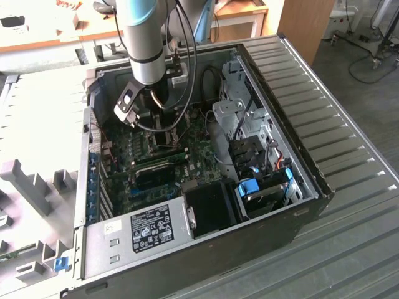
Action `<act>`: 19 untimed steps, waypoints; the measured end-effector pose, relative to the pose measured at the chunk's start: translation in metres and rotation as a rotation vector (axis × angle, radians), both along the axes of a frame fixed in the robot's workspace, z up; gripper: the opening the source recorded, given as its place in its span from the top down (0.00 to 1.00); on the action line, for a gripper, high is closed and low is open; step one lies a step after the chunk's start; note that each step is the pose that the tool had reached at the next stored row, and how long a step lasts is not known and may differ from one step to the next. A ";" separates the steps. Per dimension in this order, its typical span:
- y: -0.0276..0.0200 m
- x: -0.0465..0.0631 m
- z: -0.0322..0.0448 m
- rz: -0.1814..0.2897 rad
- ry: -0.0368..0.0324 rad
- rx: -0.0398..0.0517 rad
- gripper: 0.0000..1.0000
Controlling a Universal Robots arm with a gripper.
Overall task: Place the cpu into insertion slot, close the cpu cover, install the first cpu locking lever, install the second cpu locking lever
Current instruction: 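Place the cpu into insertion slot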
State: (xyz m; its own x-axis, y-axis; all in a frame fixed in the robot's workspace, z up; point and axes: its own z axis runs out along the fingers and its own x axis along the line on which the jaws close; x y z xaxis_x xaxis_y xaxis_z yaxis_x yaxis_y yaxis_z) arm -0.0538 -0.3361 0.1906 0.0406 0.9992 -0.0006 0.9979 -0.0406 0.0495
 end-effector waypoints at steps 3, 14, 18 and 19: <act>0.0002 0.000 -0.0004 0.000 -0.0007 0.0012 0.45; 0.0000 0.000 0.0035 0.000 0.0000 0.0000 0.33; 0.0000 0.000 0.0094 0.000 0.0000 0.0001 0.33; 0.0001 0.000 0.0108 0.000 -0.0001 0.0002 0.33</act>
State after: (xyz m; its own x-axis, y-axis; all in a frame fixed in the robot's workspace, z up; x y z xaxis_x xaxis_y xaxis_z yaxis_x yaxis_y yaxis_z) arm -0.0538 -0.3360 0.2014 0.0406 0.9992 -0.0004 0.9979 -0.0405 0.0496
